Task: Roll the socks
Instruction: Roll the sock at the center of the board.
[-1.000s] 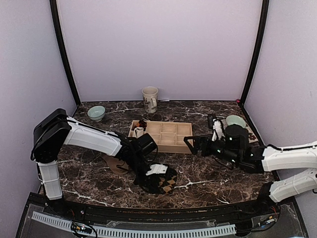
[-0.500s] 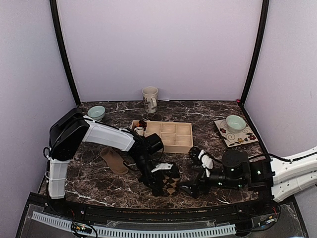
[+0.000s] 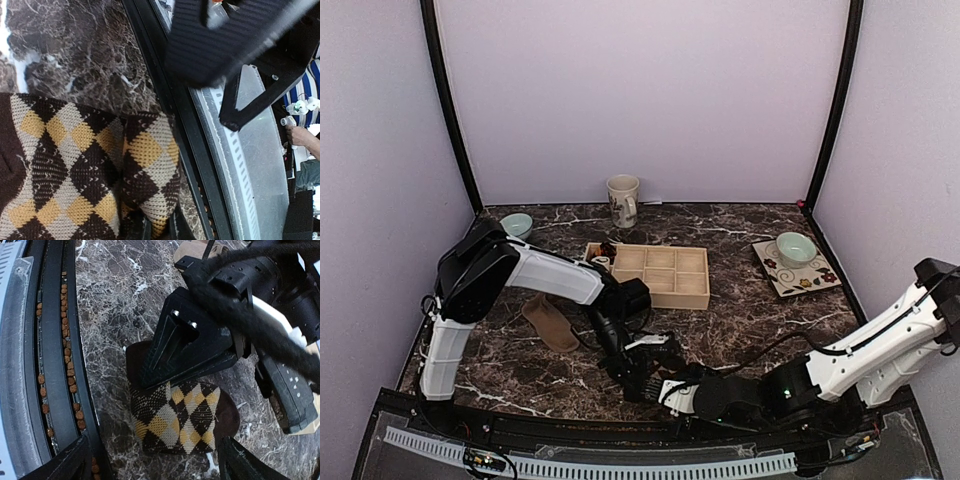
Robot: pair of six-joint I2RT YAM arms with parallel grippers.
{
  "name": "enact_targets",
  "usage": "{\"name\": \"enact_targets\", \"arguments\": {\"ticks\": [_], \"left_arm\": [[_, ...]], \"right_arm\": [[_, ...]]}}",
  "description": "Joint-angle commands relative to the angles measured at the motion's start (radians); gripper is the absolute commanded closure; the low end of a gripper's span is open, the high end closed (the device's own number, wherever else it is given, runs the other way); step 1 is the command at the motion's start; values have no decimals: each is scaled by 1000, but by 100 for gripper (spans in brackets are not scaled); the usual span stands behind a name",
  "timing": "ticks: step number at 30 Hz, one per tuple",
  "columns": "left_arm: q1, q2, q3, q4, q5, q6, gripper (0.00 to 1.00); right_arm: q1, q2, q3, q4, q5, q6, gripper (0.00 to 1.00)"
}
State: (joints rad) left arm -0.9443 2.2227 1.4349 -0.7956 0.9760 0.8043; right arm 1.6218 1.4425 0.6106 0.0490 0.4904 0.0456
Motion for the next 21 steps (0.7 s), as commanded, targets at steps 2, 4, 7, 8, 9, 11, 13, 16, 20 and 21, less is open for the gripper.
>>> {"name": "enact_targets", "arguments": {"ticks": [2, 4, 7, 8, 9, 11, 13, 16, 20, 21], "left_arm": [[-7, 113, -44, -119, -243, 23, 96], [-5, 116, -38, -120, -243, 21, 96], [-3, 119, -34, -118, -243, 16, 96], [-2, 119, -34, -116, -243, 16, 96], [-2, 119, -34, -116, -243, 13, 96], [1, 118, -34, -112, -243, 8, 96], [6, 118, -32, -111, -243, 4, 96], [15, 118, -30, -116, -243, 1, 96], [19, 117, -28, -120, -243, 2, 96], [19, 117, -26, -122, -243, 4, 95]], "right_arm": [[-16, 77, 48, 131, 52, -142, 17], [-39, 93, 42, 174, 12, -151, 22], [-75, 117, 38, 223, -55, -144, 29], [-79, 131, 40, 232, -62, -144, 30], [-80, 140, 40, 239, -63, -144, 31], [-82, 169, 36, 266, -74, -141, 33], [-83, 196, 37, 286, -90, -138, 34], [-83, 232, 39, 298, -112, -121, 38], [-83, 254, 9, 337, -122, -88, 42], [-83, 259, 6, 345, -116, -82, 43]]}}
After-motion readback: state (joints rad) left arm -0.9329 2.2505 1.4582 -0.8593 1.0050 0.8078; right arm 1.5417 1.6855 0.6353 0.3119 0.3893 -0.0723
